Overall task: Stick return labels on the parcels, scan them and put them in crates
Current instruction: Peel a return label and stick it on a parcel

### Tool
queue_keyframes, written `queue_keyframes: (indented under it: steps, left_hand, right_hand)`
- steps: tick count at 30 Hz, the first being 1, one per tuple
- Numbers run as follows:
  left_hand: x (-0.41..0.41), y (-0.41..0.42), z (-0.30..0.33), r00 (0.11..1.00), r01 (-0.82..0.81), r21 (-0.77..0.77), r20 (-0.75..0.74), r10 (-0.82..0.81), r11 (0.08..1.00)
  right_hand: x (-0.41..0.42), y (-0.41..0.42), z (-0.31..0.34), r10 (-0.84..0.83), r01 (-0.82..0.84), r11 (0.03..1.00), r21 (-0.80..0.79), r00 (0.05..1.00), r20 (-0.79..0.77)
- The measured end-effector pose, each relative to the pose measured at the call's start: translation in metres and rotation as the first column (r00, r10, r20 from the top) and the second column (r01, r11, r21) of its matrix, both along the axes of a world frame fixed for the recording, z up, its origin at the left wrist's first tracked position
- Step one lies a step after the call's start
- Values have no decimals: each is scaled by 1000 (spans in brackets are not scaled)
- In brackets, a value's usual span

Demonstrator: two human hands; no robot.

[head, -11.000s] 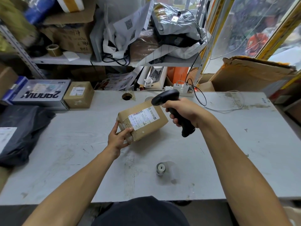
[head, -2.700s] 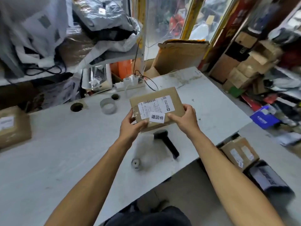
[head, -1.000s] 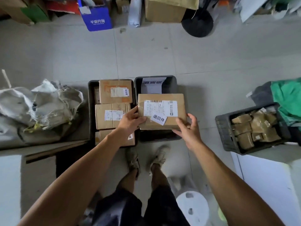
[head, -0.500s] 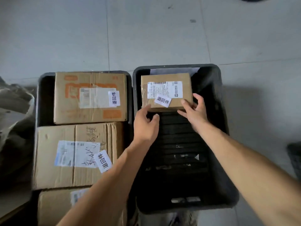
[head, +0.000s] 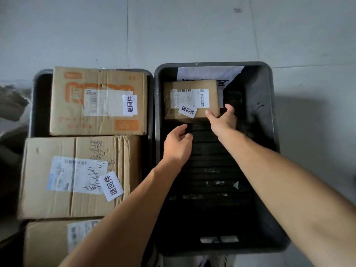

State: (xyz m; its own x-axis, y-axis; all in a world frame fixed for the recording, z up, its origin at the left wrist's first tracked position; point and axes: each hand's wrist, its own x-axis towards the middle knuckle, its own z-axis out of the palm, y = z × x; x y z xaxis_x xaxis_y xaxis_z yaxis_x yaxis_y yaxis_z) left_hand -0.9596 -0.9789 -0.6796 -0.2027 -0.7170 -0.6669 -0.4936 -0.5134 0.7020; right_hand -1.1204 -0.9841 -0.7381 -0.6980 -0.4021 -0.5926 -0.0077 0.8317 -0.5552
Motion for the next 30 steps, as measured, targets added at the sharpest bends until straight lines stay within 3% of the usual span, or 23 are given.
queue_keyframes:
  steps: [2,5,9,12,14,17,20,23,27,30]
  left_hand:
    - [6,2,40,1000,7,22,13,-7,1000]
    - [18,5,124,998,34,34,54,-36,999]
    - [41,10,283,990,106,28,86,-108,994]
    - [67,15,412,972,193,-14,139,-189,981]
    - [92,26,491,948,257,-46,208,-242,965]
    - [143,50,579,847,385,-128,441,-295,914]
    - [198,85,647,642,555,-247,735,-220,794]
    - [251,137,690,515,515,-239,854,-75,823]
    - [318,218,717,389,333,-188,920,47,924]
    - [364,290,728,358,143,-197,924,134,970]
  right_hand:
    - [6,8,46,69,-69,998,11,998,-2]
    - [16,33,145,185,-188,982,16,975,125]
    - [28,67,314,288,-303,953,25,927,239]
    - [39,85,443,428,-441,897,38,885,184]
    - [51,99,524,582,-590,802,96,807,100]
    - [72,113,614,835,-804,547,235,545,-78]
    - [103,113,668,967,-872,214,440,127,-219]
    - [155,108,708,913,-799,-60,599,-286,-289]
    - [248,107,745,771,-750,-246,614,-535,-345]
    - [328,132,773,652,-728,-369,578,-646,-398]
